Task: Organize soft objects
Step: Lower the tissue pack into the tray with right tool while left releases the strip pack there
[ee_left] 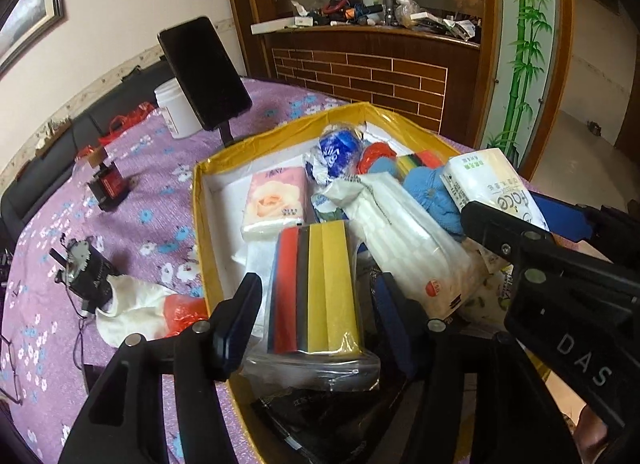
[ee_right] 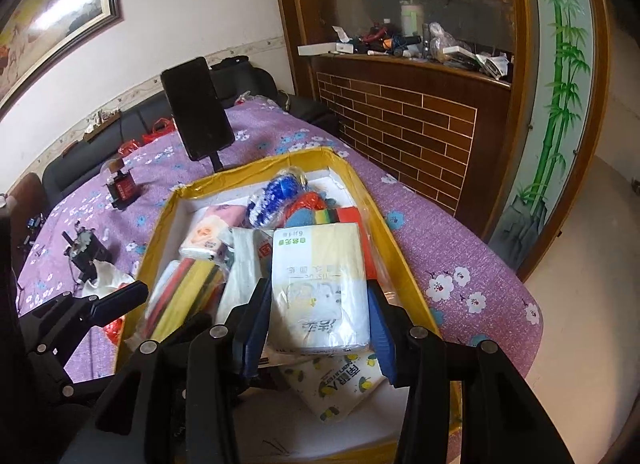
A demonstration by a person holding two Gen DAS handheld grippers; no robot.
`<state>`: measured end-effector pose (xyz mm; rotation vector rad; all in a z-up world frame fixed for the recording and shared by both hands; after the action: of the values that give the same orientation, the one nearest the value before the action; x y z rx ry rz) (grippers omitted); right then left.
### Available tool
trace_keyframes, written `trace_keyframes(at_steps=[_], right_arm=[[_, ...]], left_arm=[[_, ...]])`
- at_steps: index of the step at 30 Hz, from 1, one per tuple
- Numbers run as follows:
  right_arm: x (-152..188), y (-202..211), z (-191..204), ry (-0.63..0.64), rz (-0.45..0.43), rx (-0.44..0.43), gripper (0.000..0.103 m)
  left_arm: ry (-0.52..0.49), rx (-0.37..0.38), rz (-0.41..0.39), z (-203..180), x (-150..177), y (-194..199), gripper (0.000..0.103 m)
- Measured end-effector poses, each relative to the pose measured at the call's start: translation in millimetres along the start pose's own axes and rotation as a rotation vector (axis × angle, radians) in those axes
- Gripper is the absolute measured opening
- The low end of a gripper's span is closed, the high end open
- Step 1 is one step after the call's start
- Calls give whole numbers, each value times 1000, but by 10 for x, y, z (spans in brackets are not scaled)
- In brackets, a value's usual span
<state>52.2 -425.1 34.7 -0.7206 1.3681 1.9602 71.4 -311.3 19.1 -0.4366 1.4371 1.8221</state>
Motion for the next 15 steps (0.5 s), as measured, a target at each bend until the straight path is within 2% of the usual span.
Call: trace_keyframes(at_steps=[8,15], right_arm=[[-44,212,99,3,-48,-2,52],[-66,302,297,22,-67,-14,53]], left_arm=[[15,-15,-48,110,-15,175,64],[52,14,-51,299,24,284,65]])
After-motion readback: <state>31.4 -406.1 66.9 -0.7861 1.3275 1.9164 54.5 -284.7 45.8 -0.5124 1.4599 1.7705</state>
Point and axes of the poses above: each gripper's, at about its wrist camera, not at the fingertips, and y roughly against the way its jaws point, z to its left, x to its underside, the point moved 5 cm from there along -y, roughly the way its jaws point, and after that the axes turned 15 degrees about -x, right-handed, at the moved point
